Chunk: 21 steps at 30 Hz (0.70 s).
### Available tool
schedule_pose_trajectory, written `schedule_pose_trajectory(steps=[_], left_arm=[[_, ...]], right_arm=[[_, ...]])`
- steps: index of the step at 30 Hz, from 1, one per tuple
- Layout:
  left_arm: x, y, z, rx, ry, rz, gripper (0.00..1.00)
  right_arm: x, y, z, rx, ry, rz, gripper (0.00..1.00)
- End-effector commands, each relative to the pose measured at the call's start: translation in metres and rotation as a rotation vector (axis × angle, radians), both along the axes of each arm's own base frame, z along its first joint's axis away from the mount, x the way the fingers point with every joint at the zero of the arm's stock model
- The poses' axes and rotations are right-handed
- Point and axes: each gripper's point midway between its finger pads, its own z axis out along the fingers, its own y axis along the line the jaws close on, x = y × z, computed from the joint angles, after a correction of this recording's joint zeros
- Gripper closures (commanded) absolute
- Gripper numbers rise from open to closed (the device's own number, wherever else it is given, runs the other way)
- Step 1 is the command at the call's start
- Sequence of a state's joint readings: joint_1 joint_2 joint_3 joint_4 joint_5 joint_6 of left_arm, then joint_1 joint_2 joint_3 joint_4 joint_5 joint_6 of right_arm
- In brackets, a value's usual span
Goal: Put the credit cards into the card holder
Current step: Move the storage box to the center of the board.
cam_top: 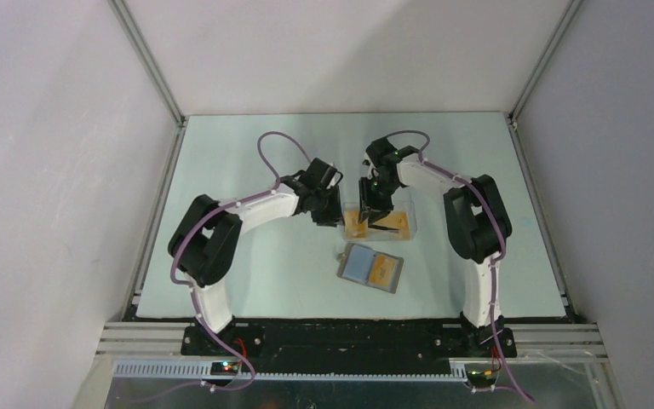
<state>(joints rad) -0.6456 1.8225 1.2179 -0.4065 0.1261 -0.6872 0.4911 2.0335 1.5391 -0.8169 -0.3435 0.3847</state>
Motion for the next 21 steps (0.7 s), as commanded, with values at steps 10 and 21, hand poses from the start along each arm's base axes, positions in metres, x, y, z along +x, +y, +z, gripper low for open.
schedule_pose_trajectory(steps=[10, 21], left_arm=[[0.011, -0.006, -0.004, 0.005, -0.019, -0.028, 0.80], [0.010, -0.005, -0.010, 0.013, -0.006, -0.029, 0.88]], right_arm=[[0.005, 0.013, -0.003, -0.028, 0.014, 0.006, 0.74], [0.006, 0.018, -0.003, -0.009, 0.018, -0.008, 0.74]])
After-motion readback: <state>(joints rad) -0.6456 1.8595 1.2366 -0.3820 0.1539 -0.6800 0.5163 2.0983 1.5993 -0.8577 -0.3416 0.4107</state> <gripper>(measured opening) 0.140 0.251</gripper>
